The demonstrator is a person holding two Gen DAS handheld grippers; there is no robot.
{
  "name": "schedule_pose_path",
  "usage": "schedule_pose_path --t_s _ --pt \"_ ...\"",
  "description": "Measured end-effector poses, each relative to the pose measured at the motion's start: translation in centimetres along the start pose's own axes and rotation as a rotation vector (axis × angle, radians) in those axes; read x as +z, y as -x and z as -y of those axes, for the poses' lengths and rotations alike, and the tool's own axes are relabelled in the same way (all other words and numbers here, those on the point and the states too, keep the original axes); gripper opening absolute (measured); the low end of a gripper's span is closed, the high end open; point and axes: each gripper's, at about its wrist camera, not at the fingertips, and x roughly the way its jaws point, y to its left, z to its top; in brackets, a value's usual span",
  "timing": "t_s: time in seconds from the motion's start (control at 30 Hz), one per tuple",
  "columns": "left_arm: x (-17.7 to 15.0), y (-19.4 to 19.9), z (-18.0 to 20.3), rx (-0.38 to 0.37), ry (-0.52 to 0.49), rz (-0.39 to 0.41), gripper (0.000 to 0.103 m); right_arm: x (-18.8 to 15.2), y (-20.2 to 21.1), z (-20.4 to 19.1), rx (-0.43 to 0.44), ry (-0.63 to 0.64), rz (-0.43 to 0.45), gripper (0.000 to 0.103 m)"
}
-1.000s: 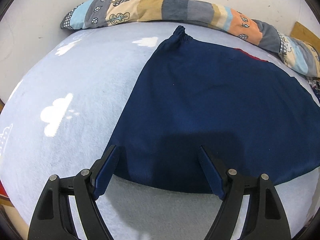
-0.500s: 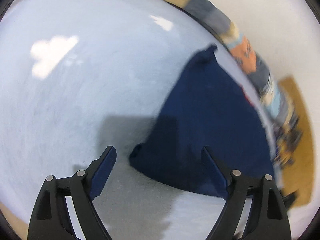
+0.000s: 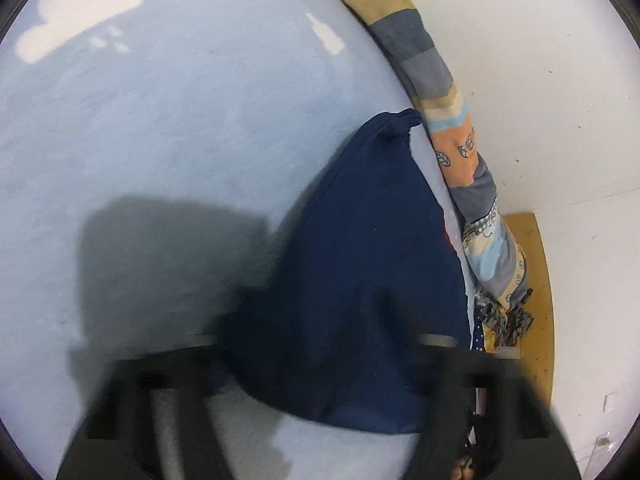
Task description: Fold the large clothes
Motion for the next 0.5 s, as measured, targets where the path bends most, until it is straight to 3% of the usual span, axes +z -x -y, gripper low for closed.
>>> schedule_pose_path --t_s 0.03,0.13,0.37,0.5 --pt "-0.1 -0.2 0.4 0.023 -0.021 0.002 0.018 0.0 0.0 0.0 -0.001 0.002 0.000 0.019" --pt "-1.0 -0.1 3.0 0.131 -0.173 0.017 0.014 0.0 0.1 -0.5 -0.013 0.047 0.003 0.018" --pt "-5.5 1.8 6.1 0.231 -0.342 -0.002 0.013 0.3 2.7 -0.3 -0.043 0.076 0.023 0.017" --pt "-8.5 3.0 5.6 0.286 -0.364 -0.006 0.016 -0.2 4.7 1.6 -0.049 0.031 -0.006 0.017"
